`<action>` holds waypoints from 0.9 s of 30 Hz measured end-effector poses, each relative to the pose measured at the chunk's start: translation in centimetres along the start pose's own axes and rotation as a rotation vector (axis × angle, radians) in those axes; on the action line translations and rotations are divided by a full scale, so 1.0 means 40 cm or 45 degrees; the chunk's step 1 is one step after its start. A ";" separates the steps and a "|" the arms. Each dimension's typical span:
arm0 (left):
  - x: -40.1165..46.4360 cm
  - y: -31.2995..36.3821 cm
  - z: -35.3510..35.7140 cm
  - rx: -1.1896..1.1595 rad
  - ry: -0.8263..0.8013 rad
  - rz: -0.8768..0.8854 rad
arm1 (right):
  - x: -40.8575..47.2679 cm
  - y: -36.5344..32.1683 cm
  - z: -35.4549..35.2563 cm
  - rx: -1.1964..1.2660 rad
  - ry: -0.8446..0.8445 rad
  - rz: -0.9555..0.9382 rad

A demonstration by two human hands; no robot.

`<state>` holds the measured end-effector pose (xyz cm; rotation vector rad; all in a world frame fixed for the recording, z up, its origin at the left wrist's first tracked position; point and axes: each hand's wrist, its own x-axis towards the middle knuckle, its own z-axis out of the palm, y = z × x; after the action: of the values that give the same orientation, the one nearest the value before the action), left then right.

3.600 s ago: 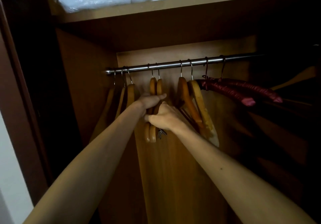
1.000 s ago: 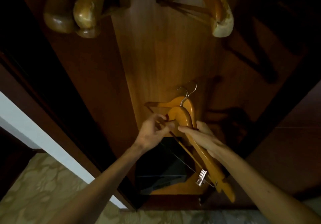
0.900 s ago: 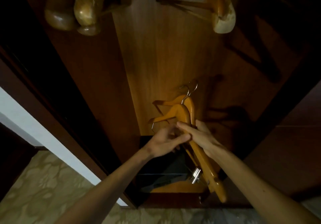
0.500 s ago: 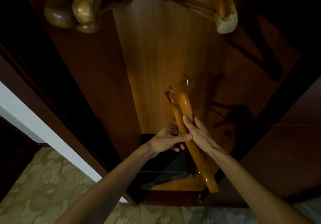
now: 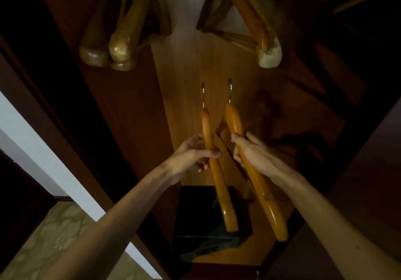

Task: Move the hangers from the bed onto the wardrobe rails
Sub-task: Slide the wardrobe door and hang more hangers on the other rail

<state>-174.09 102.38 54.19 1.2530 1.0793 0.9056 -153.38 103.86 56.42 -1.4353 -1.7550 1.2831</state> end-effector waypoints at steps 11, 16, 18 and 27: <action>0.033 0.382 -0.069 0.038 0.154 0.281 | 0.059 -0.334 -0.060 0.143 0.149 -0.215; 0.068 0.508 -0.099 0.022 0.178 0.351 | 0.106 -0.457 -0.081 0.077 0.202 -0.317; 0.079 0.554 -0.110 0.010 0.182 0.339 | 0.121 -0.501 -0.093 0.067 0.238 -0.339; 0.128 0.705 -0.187 -0.091 0.137 0.385 | 0.192 -0.661 -0.134 0.048 0.342 -0.476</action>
<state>-178.75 112.68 81.57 1.3420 0.9459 1.2424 -162.69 113.32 81.14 -1.1293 -1.7030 0.8800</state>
